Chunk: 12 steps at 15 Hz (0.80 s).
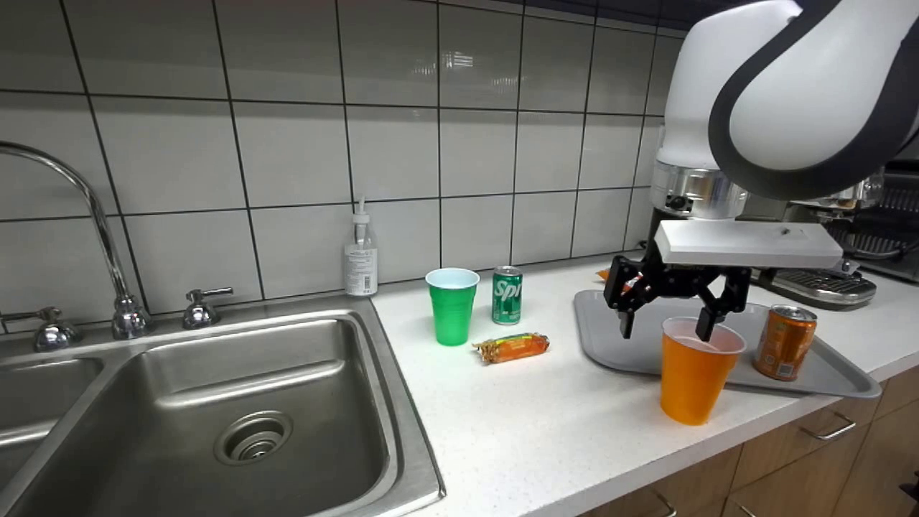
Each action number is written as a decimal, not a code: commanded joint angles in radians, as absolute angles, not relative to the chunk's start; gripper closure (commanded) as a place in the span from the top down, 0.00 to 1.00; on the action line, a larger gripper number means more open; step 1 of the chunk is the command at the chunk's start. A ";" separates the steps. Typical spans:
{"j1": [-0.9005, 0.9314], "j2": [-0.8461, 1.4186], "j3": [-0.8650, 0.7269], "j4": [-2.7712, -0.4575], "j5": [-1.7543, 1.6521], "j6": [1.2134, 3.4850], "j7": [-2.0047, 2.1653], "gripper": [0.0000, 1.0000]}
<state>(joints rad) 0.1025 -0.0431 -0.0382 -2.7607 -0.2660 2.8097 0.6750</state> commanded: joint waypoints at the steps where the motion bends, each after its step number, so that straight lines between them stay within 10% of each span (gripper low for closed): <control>1: 0.058 0.003 -0.014 -2.720 -0.218 2.795 0.592 1.00; 10: 0.057 0.082 -0.029 -2.648 -0.148 2.791 0.474 1.00; 11: 0.058 0.085 -0.028 -2.642 -0.136 2.790 0.457 0.75; 12: 0.059 0.088 -0.029 -2.638 -0.134 2.790 0.450 0.72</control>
